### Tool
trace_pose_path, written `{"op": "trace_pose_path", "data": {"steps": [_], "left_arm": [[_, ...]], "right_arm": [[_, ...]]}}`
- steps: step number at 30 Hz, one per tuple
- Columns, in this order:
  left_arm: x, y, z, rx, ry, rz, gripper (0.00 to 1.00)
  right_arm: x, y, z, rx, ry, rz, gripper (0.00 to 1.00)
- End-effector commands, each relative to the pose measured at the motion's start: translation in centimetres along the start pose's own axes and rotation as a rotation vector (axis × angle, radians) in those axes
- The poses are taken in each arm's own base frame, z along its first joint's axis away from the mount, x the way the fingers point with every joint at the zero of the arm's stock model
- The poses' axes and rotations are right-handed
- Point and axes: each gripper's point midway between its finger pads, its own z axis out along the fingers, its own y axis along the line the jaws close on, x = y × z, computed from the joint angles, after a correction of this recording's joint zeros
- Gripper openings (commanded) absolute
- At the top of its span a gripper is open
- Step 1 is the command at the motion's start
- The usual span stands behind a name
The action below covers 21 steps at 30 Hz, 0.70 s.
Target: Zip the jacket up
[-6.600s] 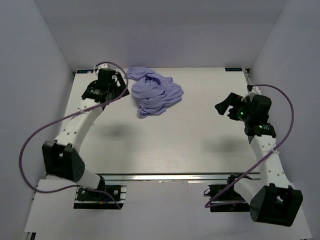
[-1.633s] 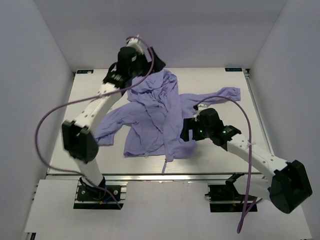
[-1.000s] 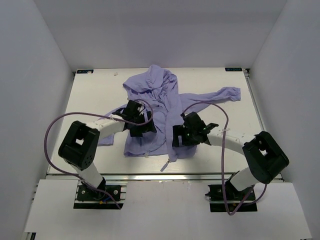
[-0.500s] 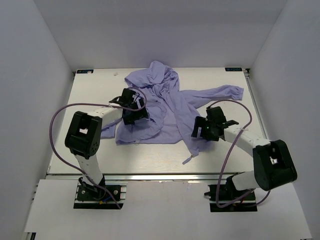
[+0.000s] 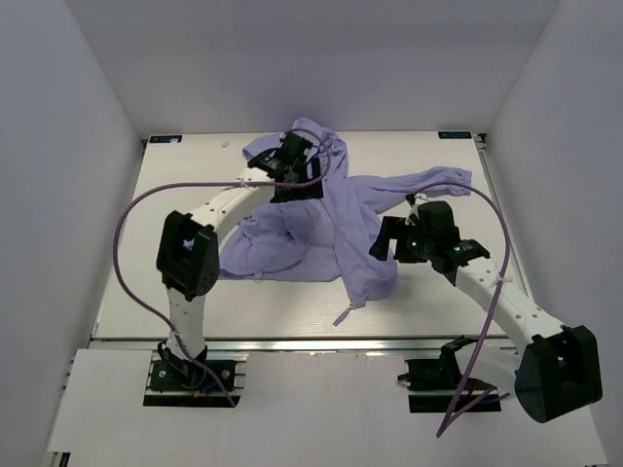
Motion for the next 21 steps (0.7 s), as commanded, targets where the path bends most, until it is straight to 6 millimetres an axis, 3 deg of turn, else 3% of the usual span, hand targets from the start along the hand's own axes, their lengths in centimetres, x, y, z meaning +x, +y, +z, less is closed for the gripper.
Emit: {"op": "trace_pose_path", "data": {"steps": [1, 2, 3, 4, 5, 7, 8, 12, 16, 21], "left_arm": [[-0.2, 1.1, 1.0, -0.138, 0.05, -0.048, 0.98], [0.6, 0.7, 2.7, -0.149, 0.079, -0.033, 0.98], [-0.5, -0.5, 2.7, -0.128, 0.053, -0.015, 0.98], [-0.5, -1.7, 3.1, -0.123, 0.042, 0.017, 0.97], [0.1, -2.1, 4.6, -0.133, 0.06, 0.042, 0.96], [-1.4, -3.5, 4.5, -0.123, 0.033, 0.068, 0.91], [-1.7, -3.6, 4.7, -0.131, 0.029, 0.072, 0.86], [-1.3, -3.5, 6.1, -0.144, 0.035, 0.078, 0.84], [0.5, -2.9, 7.4, -0.159, 0.083, 0.078, 0.82], [1.5, -2.1, 8.2, -0.201, 0.11, 0.071, 0.65]], "right_arm": [[-0.8, -0.5, -0.6, 0.045, -0.022, -0.019, 0.89], [-0.7, -0.8, -0.6, 0.061, -0.02, -0.013, 0.89], [-0.7, -1.2, -0.5, 0.078, -0.024, -0.01, 0.89], [-0.7, -1.2, -0.5, 0.082, -0.022, -0.001, 0.89], [-0.7, -1.3, -0.5, 0.084, -0.023, 0.001, 0.89], [-0.5, -1.2, -0.3, 0.077, -0.016, 0.0, 0.89], [-0.6, -1.2, -0.3, 0.075, -0.017, 0.0, 0.89], [-0.1, -1.6, -0.1, 0.087, -0.008, 0.001, 0.89], [0.3, -2.0, 0.2, 0.102, 0.002, 0.003, 0.89], [0.4, -2.3, 0.5, 0.112, 0.01, 0.001, 0.89]]}}
